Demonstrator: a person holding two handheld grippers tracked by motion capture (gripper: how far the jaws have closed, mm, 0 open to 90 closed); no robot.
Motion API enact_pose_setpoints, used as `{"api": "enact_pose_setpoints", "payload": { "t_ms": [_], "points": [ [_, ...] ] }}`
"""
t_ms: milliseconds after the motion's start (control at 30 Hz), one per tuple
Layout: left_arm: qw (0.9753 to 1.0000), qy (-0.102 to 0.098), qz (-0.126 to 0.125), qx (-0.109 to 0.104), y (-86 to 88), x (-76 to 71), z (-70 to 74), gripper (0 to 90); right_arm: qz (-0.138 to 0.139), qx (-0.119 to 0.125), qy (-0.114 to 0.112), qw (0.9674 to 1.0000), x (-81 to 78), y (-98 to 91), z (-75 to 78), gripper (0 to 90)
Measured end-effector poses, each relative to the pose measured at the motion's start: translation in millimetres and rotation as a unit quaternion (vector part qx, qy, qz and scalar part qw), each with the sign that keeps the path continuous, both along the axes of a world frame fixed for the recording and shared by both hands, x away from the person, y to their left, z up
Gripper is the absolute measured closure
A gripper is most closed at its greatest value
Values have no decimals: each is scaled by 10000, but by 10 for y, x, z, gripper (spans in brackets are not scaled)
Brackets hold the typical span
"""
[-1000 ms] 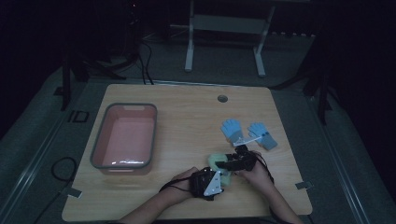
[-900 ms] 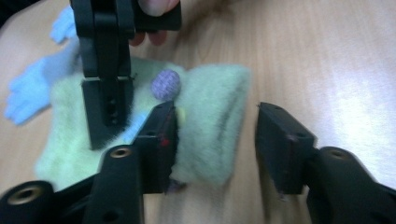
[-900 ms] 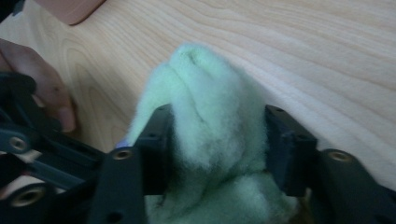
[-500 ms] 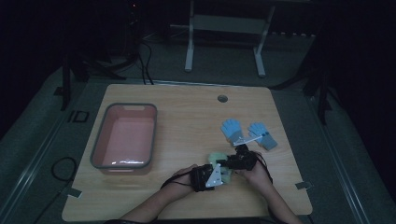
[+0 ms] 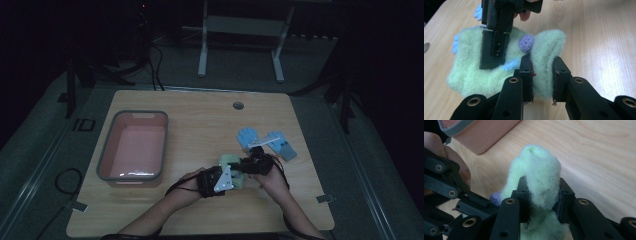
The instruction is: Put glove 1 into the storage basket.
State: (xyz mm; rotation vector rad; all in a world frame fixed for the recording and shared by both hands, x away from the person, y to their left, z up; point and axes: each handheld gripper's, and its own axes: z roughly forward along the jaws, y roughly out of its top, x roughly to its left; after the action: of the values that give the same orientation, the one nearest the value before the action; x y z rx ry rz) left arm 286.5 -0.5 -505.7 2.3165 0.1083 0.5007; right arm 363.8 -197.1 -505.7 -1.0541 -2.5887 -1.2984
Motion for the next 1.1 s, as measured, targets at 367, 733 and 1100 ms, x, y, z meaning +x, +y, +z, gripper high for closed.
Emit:
{"api": "enact_pose_setpoints", "payload": {
  "t_ms": [367, 733, 1100],
  "points": [
    [9998, -112, 159, 57, 266, 20, 301, 751, 80, -44, -269, 9996, 43, 305, 330, 700],
    [9993, -182, 313, 123, 519, 29, 478, 751, 233, -68, -333, 9992, 109, 598, 526, 700],
    [9983, -241, 488, 224, 784, 24, 562, 751, 416, -119, -377, 9983, 169, 933, 649, 701]
  ]
}}
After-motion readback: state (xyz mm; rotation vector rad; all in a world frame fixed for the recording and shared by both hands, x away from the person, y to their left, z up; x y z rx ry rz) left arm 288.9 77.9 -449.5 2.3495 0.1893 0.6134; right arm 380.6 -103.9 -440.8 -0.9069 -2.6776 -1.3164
